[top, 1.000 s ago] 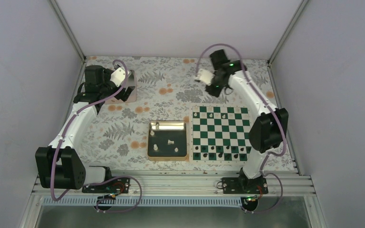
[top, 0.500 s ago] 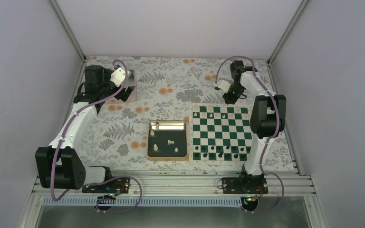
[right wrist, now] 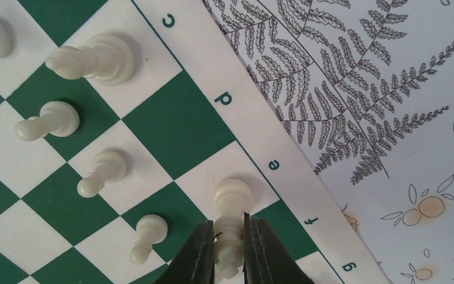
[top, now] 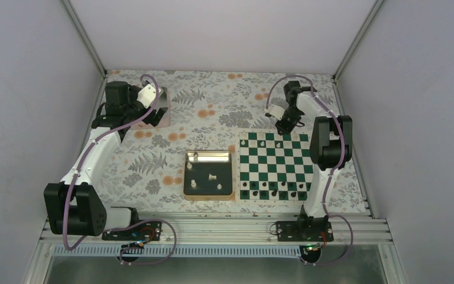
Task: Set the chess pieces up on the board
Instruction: Place the chess piece on the chessboard.
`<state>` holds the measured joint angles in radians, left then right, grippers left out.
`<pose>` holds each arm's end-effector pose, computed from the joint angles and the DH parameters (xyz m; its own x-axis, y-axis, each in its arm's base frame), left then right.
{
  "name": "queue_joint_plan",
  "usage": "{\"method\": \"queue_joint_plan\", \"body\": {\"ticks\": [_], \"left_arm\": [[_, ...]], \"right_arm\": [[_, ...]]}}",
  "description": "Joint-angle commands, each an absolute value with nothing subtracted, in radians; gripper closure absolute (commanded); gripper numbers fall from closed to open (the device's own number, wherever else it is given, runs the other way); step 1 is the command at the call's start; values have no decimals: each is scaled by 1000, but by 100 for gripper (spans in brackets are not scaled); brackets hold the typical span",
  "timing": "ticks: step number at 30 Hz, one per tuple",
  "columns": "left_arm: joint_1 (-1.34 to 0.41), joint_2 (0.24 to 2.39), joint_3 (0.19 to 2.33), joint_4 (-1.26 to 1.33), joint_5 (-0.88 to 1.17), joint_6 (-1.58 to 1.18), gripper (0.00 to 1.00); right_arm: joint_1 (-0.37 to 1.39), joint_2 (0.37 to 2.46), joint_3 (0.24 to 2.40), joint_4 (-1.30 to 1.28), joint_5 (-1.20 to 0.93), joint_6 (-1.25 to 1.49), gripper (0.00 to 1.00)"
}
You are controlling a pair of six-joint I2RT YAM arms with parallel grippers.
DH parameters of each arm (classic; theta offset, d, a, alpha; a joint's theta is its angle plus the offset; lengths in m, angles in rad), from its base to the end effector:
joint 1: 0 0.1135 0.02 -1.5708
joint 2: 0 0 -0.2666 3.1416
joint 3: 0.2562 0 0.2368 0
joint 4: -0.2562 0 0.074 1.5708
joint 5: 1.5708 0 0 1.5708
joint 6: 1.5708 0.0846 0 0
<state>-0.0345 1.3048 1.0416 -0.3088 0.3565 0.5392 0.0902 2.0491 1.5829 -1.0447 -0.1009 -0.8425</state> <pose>0.3144 -0.0404 0.2861 -0.2971 0.4917 -0.8185 0.5572 0.7854 0.2696 0.3814 0.0431 0.1429 -0.5903 -0.7989 -0.1149 -0.8056 0.5921 0.0222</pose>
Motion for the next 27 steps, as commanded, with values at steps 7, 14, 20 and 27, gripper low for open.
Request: {"method": "queue_joint_plan", "body": {"ticks": [7, 14, 20, 27], "left_arm": [[-32, 1304, 1050, -299, 375, 548, 0], [-31, 1304, 1051, -298, 374, 549, 0], [-33, 1300, 1052, -299, 373, 547, 0], [-32, 1295, 1055, -302, 374, 546, 0]], "right_arm": [[89, 2059, 1565, -1032, -128, -850, 86], [89, 2011, 1573, -1016, -99, -838, 68], [119, 1925, 1650, -1071, -77, -825, 61], [375, 1869, 1729, -1154, -29, -796, 54]]}}
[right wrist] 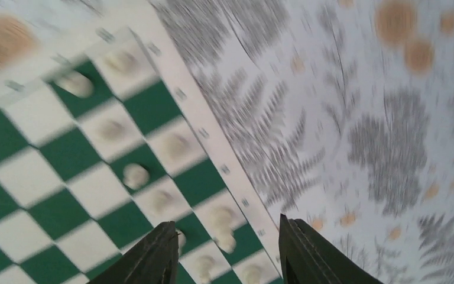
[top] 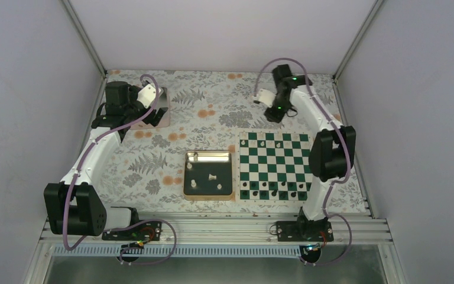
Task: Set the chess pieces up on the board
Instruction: Place the chess piece on the chessboard, then pick up the chess piece from the storage box.
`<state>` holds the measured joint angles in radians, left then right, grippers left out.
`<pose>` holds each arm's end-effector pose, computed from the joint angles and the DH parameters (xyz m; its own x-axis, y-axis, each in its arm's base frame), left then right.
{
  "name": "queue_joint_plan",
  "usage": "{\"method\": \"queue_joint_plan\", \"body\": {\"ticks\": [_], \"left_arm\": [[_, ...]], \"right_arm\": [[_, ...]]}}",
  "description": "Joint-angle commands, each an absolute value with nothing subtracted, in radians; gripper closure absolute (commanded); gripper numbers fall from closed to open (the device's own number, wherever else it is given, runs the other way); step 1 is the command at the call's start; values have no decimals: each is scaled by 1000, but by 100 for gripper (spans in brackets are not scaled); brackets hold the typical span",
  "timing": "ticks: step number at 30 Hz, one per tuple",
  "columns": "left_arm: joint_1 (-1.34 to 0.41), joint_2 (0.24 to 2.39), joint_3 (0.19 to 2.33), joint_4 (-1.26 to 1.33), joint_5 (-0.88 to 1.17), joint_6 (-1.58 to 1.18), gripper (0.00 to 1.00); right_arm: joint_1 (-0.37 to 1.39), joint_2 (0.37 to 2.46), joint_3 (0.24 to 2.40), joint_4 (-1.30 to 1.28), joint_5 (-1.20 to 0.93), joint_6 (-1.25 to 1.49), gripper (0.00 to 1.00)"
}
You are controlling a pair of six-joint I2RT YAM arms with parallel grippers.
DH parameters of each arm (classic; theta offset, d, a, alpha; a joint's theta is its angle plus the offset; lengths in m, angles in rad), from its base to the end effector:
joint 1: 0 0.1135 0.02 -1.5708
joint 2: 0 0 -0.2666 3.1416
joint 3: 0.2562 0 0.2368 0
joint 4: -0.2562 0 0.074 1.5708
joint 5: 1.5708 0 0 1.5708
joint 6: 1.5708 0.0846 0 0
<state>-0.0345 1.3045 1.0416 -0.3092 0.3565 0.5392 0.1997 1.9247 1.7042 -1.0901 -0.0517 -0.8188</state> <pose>0.3143 -0.0404 0.2861 -0.2971 0.4917 -0.8185 0.5572 0.7854 0.2696 0.3812 0.0816 0.2189 -0.4928 -0.8439 -0.2122 -0.8359 0.5268 -0.1538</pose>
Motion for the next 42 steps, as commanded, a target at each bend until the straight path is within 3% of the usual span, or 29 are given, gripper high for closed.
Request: {"method": "queue_joint_plan", "body": {"ticks": [1, 9, 14, 24, 42], "left_arm": [[-33, 1295, 1055, -301, 375, 545, 0], [-32, 1297, 1054, -302, 377, 545, 0], [-32, 1293, 1053, -302, 377, 545, 0], [-32, 1284, 1050, -301, 378, 547, 0], [-32, 1273, 1045, -299, 389, 549, 0]], "right_arm": [[426, 1861, 1725, -1155, -26, -792, 53], [827, 1873, 1674, -1115, -42, -741, 53], [977, 1912, 1674, -1075, -87, -740, 54], [1073, 2062, 1709, -1033, -160, -746, 54], [1134, 2133, 1731, -996, -182, -747, 55]]}}
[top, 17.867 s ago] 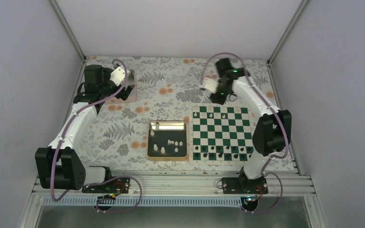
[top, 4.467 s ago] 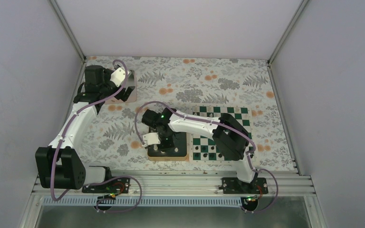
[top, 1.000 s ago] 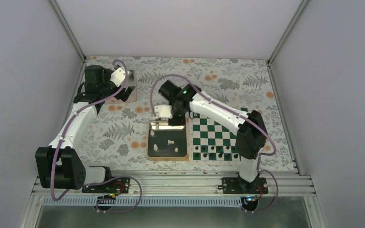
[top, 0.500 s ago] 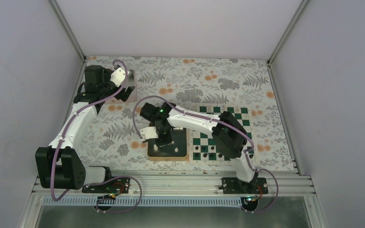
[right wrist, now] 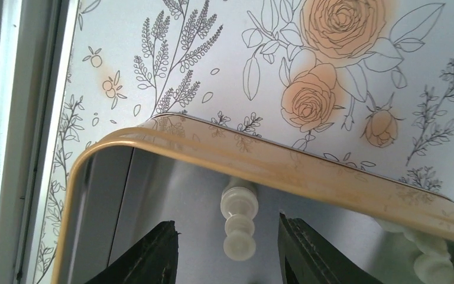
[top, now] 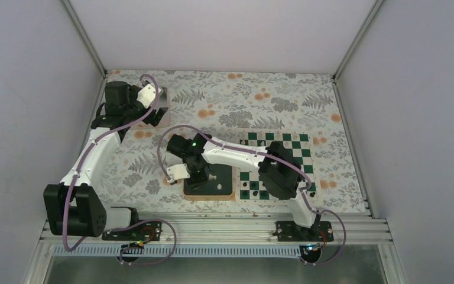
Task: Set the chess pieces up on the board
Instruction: Pick up the chess piece from the storage box.
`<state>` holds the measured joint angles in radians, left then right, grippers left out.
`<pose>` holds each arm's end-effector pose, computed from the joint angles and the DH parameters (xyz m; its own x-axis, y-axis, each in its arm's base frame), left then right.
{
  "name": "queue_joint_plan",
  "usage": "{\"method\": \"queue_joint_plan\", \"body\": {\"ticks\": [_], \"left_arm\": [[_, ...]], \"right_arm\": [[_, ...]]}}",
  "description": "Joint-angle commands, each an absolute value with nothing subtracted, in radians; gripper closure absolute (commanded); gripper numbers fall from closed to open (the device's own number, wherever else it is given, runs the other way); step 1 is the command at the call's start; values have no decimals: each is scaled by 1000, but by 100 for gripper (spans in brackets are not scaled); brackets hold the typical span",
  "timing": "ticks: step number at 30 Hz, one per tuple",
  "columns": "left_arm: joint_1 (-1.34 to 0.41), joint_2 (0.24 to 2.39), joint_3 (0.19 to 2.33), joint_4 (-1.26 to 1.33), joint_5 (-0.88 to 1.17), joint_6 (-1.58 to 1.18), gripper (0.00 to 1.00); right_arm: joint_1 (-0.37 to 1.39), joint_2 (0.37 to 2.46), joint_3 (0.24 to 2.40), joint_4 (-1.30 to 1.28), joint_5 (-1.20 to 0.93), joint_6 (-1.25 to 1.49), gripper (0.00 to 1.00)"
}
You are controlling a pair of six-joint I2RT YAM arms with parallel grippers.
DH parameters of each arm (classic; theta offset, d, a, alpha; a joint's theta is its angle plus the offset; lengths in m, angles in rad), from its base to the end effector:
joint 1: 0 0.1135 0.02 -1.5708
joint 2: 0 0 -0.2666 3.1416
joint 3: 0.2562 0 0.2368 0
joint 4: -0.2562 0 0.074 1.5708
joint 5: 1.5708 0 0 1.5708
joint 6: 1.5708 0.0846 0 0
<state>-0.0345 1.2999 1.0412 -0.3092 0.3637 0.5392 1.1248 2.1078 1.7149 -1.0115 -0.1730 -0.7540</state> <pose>0.3133 -0.0409 0.2875 -0.2908 0.4902 -0.8217 0.5609 0.7831 0.2687 0.1668 0.3825 0.1551 0.3067 -0.9218 -0.2369 -0.9480 -0.3181 0.0104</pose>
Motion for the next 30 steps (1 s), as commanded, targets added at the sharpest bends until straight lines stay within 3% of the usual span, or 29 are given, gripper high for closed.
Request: {"method": "queue_joint_plan", "body": {"ticks": [1, 12, 26, 30], "left_arm": [[-32, 1273, 1045, -299, 390, 548, 0], [-32, 1275, 1046, -301, 392, 549, 0], [-32, 1276, 1044, -300, 391, 548, 0], [-32, 1276, 1043, -299, 390, 548, 0]], "right_arm": [[1134, 2135, 1729, -997, -180, -747, 55], [1134, 2147, 1693, -970, -167, -751, 62], [1125, 2157, 1678, -958, -140, -750, 62], [1125, 2155, 1680, -959, -148, -750, 70]]}}
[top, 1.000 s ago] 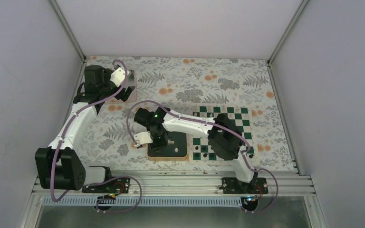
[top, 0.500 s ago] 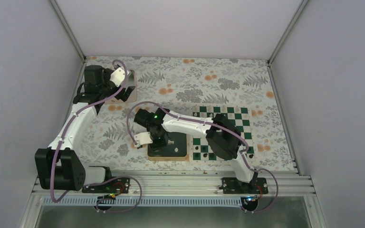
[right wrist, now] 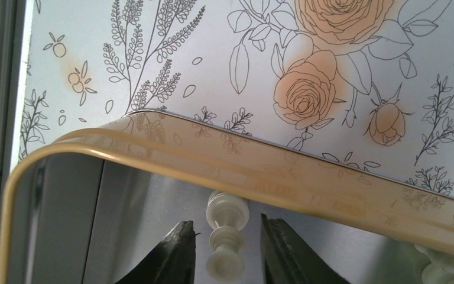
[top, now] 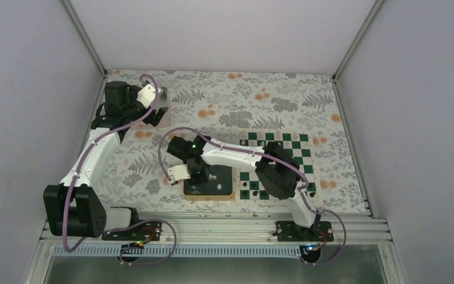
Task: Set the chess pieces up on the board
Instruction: Pick up the chess piece from the storage box.
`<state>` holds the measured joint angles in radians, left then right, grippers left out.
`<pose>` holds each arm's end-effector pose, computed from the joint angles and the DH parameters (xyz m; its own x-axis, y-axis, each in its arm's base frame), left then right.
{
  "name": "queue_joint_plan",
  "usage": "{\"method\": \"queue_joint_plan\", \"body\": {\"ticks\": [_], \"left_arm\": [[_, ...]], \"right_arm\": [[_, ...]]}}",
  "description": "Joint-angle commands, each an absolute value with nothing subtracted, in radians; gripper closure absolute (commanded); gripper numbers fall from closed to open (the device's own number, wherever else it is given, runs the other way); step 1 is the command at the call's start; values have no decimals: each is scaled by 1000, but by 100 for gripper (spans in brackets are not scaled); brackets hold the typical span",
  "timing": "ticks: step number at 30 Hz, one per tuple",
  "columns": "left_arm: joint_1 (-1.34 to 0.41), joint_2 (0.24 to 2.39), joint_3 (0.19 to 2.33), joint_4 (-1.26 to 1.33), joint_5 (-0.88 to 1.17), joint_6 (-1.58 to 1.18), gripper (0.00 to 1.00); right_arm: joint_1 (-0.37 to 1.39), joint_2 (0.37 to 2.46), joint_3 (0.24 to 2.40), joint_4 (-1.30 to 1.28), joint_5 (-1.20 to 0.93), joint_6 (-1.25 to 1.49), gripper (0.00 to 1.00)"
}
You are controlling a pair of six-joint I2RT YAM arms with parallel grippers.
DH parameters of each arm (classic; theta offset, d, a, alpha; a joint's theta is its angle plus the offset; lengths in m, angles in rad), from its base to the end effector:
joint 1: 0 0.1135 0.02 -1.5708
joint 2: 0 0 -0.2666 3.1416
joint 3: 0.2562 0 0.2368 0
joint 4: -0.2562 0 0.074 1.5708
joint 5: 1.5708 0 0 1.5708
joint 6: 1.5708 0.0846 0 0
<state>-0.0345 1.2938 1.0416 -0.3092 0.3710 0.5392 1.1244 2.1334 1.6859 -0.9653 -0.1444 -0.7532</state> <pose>0.3120 -0.0415 0.2895 -0.2826 0.4886 -0.8255 0.5640 0.7807 0.2690 0.1701 0.3836 0.1382 0.3062 -0.9281 -0.2120 -0.9499 -0.3125 -0.0040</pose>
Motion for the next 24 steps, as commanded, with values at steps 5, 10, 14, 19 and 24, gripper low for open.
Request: {"method": "queue_joint_plan", "body": {"ticks": [5, 10, 14, 19, 24], "left_arm": [[-32, 1276, 1041, -299, 391, 550, 0], [-32, 1277, 1043, -300, 391, 550, 0], [-33, 1276, 1043, -300, 389, 548, 0], [-32, 1279, 1046, -301, 389, 548, 0], [-32, 1281, 1047, -301, 387, 548, 0]], "right_arm": [[1125, 2158, 1678, -961, -147, -749, 83], [1124, 2140, 1681, -968, -131, -747, 91], [1100, 2086, 1706, -1005, -108, -740, 92], [996, 1980, 1762, -1061, -65, -727, 92], [769, 1883, 1811, -1092, -34, -721, 92]]}}
